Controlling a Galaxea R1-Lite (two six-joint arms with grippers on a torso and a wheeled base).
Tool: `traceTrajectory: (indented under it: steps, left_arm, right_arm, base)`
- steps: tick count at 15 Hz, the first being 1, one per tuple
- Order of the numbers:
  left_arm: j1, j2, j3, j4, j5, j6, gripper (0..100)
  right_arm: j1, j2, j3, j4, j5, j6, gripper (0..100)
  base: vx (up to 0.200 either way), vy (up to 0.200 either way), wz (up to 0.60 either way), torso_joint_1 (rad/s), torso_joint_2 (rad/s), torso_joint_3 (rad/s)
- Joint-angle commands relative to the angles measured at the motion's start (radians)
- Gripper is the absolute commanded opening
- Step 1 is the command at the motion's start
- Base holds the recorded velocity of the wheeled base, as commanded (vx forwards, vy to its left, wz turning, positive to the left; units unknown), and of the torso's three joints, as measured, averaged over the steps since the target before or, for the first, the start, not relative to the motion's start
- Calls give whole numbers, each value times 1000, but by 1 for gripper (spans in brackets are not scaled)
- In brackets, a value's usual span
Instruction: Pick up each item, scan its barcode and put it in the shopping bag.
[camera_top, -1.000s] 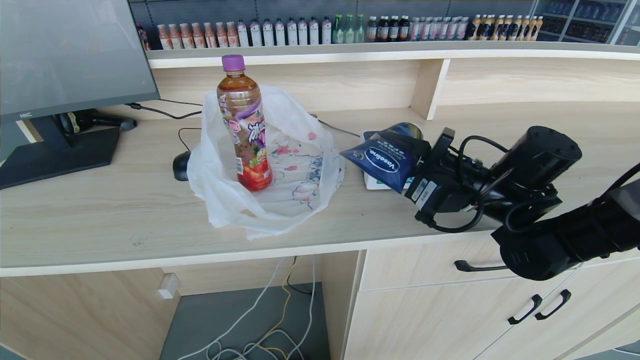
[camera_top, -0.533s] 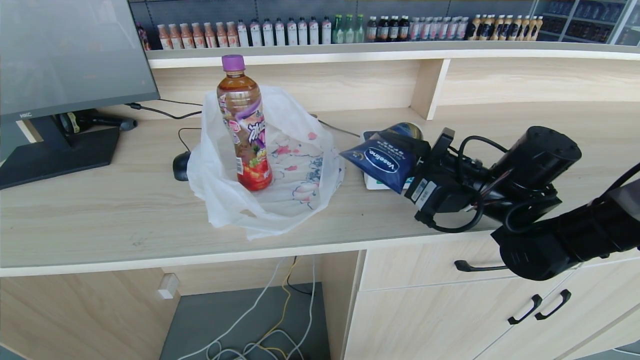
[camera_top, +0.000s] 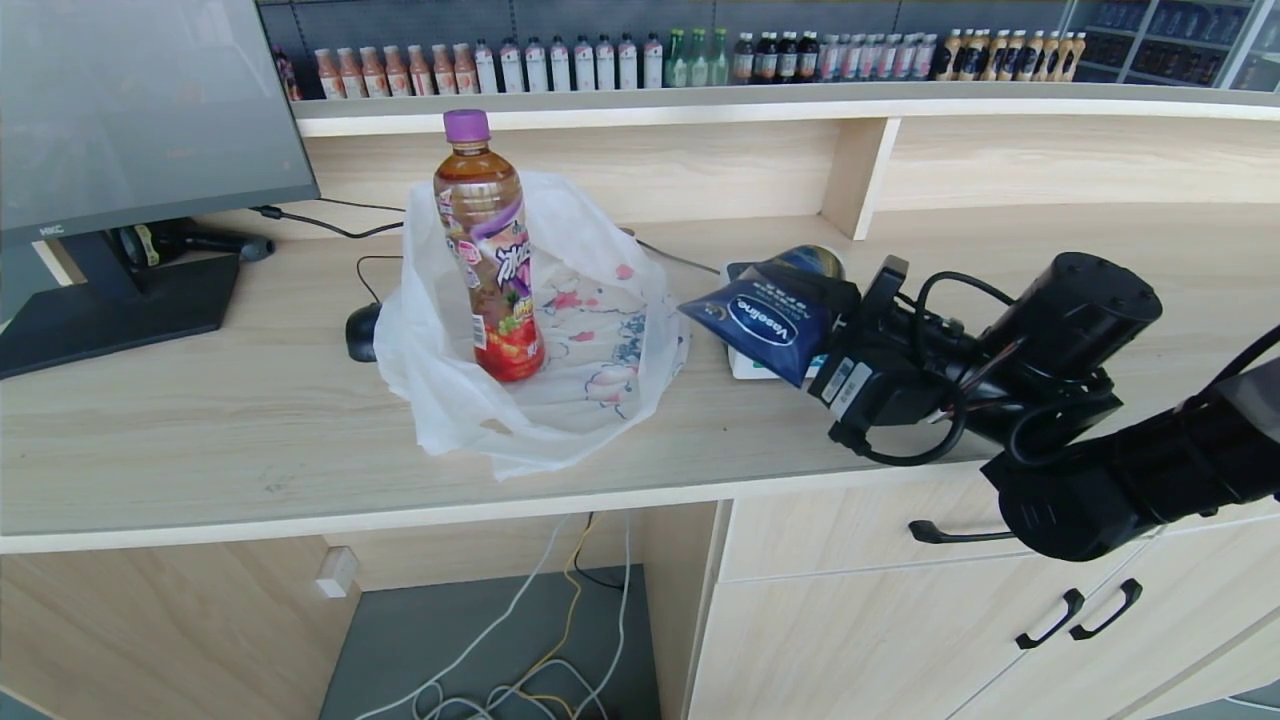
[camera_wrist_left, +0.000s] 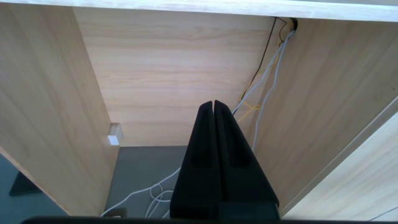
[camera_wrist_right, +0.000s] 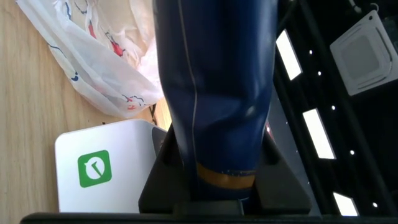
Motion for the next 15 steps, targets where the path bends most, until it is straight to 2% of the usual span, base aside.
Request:
traceTrajectory:
  steps: [1,8,11,15]
  left_arm:
    - [0,0,0,0,0,0,0]
    - [0,0,0,0,0,0,0]
    - [0,0,0,0,0,0,0]
    - [0,0,0,0,0,0,0]
  right_arm:
    - [1,-2,1,-1,0,-2,0]
    - [1,-24,1,1,0,4,0]
    - [10,-70,1,8,-4,46,0]
    - [73,-194,0,37,-72,181,0]
  base:
    - [0,0,0,0,0,0]
    - [0,0,0,0,0,0]
    - [0,0,0,0,0,0]
    - [0,0,0,0,0,0]
